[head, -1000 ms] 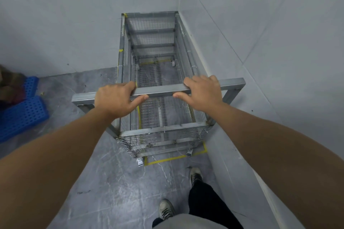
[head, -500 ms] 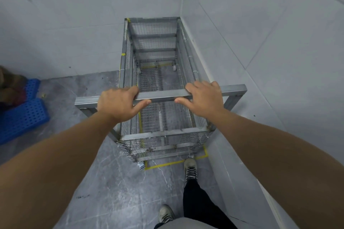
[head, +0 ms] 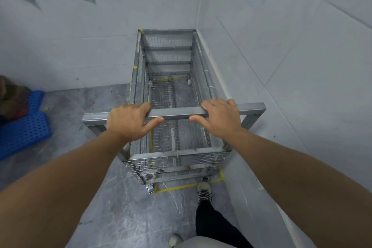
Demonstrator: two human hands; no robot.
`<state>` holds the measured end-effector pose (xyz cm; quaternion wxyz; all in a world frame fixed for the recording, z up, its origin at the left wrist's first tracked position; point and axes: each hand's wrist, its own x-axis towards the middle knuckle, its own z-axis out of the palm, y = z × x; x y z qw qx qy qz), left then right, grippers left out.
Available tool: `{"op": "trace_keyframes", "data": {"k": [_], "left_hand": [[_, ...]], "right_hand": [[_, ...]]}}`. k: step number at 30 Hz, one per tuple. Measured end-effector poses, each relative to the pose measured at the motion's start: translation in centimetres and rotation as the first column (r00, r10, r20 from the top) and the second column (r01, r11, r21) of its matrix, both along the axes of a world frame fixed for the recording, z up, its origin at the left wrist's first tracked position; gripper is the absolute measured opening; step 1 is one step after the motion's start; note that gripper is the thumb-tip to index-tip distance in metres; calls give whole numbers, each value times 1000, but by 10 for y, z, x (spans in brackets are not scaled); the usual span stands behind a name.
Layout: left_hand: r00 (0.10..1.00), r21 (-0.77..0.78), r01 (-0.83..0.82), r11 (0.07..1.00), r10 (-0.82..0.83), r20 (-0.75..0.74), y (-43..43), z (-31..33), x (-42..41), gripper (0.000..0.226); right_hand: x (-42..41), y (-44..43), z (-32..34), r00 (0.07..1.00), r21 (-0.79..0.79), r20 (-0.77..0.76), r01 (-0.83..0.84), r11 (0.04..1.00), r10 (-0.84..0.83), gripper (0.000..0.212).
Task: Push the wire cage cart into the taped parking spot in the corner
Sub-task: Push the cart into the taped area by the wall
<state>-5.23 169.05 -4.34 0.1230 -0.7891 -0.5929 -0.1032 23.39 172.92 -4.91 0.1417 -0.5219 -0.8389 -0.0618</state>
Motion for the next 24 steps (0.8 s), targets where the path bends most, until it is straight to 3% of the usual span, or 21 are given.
{"op": "trace_keyframes", "data": {"k": [24], "left_hand": [[999,-42,-38,998,37,-40,2,2,-1,62]], "right_hand": [[-1,0,-7,998,96,49,20,995,-25,66]]}}
